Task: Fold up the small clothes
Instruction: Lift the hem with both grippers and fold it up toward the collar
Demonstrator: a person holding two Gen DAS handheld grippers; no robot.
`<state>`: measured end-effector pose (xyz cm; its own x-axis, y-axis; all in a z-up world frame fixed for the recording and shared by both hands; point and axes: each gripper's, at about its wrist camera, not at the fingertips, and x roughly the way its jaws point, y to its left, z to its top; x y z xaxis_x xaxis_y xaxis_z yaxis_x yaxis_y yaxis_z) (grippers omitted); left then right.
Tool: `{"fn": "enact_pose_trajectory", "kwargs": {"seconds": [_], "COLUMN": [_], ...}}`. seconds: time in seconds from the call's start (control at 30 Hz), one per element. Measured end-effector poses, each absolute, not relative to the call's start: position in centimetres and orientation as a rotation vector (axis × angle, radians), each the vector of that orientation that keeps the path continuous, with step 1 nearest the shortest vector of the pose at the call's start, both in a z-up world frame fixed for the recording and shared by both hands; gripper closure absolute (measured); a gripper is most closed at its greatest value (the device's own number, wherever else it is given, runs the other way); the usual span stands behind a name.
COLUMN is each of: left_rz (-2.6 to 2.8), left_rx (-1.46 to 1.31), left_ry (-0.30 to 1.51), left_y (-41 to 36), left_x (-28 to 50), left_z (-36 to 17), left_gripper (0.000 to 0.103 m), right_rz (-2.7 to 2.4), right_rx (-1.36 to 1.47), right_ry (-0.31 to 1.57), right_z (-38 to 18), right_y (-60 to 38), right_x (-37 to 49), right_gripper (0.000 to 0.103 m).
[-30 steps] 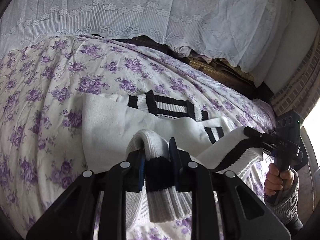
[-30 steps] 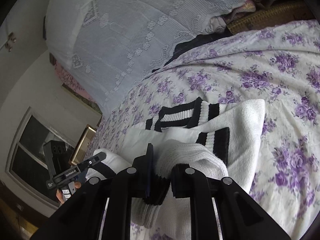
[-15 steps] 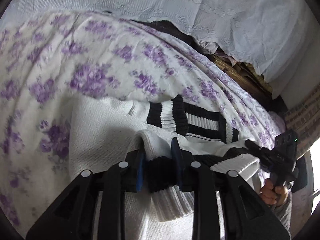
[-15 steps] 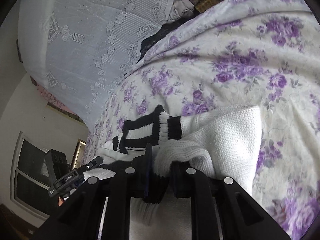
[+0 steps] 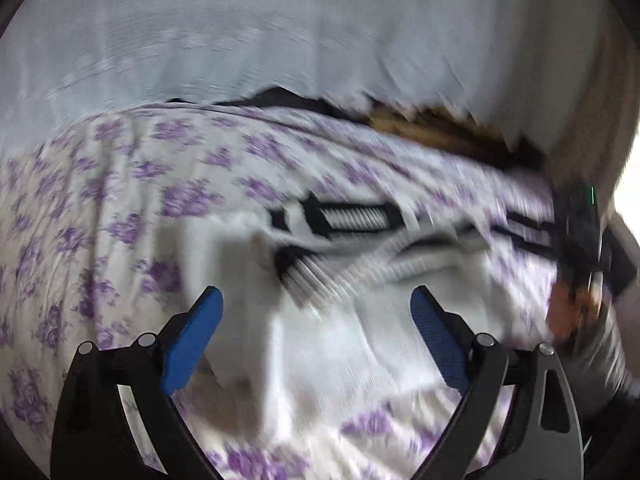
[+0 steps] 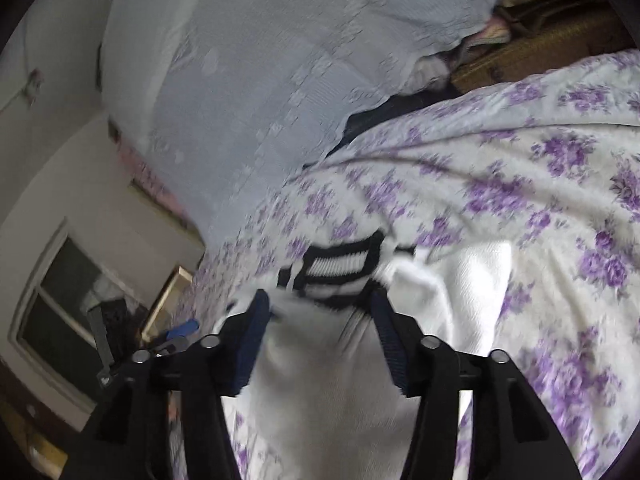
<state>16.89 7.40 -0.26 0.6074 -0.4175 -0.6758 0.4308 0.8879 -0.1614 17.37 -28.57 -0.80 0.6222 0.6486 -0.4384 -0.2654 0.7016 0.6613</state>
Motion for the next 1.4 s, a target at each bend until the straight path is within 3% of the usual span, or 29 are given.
{"fn": "enact_pose_trajectory", "kwargs": {"seconds": [0.13,0.27,0.37,0.47,0.63,0.97,1.03,1.1,1.13,1.27,1.4], "left_rz": [-0.573,-0.407,-0.201,-0.013,-0.075,-0.042,0.016,-0.078,-0.098,-0.133,-0.049], "left_rx": [0.236,0.302,0.192,-0.065,-0.324,0.138,0.152,-0.023,-0.131,-0.422,-0.21], "left_ry": [0.782,0.849,0.943,0.983,0.968,0.913,0.927,0.966,0.987,1.019,0.942], "left_y": [3.6,1.4,2.6,7.0,12.0,5.5,6.1,8.9,10.9,16.3,12.7], "left_x": [14.2,18.1,23.5,27.9,26.4,22.7,23.0,23.4,23.7,23.9,22.9], "left_z": [-2.1,-3.8,-4.2,-3.7,-3.7,-4.0,-4.8,-5.1,-5.1,-6.2,-3.4], "left_gripper": [0.011,0.011,0.01,0.009,0.01,0.01,0.023,0.04,0.043,0.044,0.041], "right_rz": [0.64,0.632,0.561,0.403,0.345,0.357,0.361,0.359,0.358,0.365,0.362], "right_rx": [0.399,0.264,0.253,0.397,0.543,0.512,0.514,0.519,0.529,0.587,0.564], "right_ry": [0.818,0.872,0.91,0.85,0.781,0.774,0.773,0.776,0.783,0.801,0.803], "right_z": [-1.0,-1.7,-2.6,-2.7,-3.8,-4.5,-4.7,-4.9,-5.1,-5.6,-5.5], "right_y": [-25.0,-21.5,-20.4,-22.6,-25.8,-25.6,-25.6,-25.8,-25.9,-26.7,-26.4], "right_x": [15.3,16.2,19.7,23.7,23.0,22.2,22.4,22.5,22.6,23.0,23.0], "right_gripper": [0.055,0.054,0.055,0.048,0.048,0.048,0.052,0.062,0.066,0.071,0.069]}}
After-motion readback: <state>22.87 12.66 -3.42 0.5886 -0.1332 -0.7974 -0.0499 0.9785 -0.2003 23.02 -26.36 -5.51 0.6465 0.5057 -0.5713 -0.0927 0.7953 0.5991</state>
